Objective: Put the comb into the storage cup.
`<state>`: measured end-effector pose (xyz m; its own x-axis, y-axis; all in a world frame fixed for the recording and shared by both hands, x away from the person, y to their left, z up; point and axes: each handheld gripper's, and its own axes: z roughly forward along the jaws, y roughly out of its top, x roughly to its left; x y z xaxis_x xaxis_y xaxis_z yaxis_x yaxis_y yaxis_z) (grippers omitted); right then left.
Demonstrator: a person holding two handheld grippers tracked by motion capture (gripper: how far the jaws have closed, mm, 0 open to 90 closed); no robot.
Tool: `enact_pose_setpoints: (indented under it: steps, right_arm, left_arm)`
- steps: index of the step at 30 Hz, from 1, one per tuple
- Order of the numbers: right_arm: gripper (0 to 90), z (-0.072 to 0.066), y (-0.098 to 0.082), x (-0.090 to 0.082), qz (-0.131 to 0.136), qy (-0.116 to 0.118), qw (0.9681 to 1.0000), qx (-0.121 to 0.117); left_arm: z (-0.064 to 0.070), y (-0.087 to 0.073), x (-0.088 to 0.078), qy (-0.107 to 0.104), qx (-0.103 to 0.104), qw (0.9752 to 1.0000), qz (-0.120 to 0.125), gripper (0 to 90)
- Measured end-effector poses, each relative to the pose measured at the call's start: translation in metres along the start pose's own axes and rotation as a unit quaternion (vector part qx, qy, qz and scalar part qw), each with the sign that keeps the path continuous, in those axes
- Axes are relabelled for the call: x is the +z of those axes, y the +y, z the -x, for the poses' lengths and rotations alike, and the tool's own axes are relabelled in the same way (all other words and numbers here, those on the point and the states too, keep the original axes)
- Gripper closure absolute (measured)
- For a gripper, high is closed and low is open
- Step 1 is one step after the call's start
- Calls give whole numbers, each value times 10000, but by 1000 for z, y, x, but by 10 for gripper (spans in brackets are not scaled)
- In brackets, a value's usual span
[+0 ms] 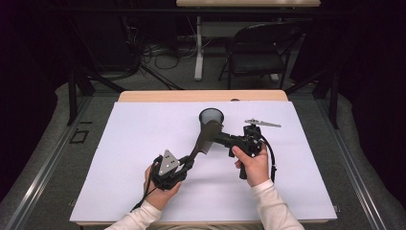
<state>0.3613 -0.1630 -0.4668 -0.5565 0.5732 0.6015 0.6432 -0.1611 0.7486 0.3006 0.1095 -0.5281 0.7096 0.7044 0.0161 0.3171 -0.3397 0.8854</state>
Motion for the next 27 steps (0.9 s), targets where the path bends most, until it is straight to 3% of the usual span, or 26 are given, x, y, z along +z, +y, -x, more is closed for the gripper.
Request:
enact_pose_setpoints:
  steps: [27]
  right_arm:
    - [754, 4, -2, -1, 109, 55, 9999, 39]
  left_arm:
    - [13, -1, 3, -197, 100, 9997, -39, 726]
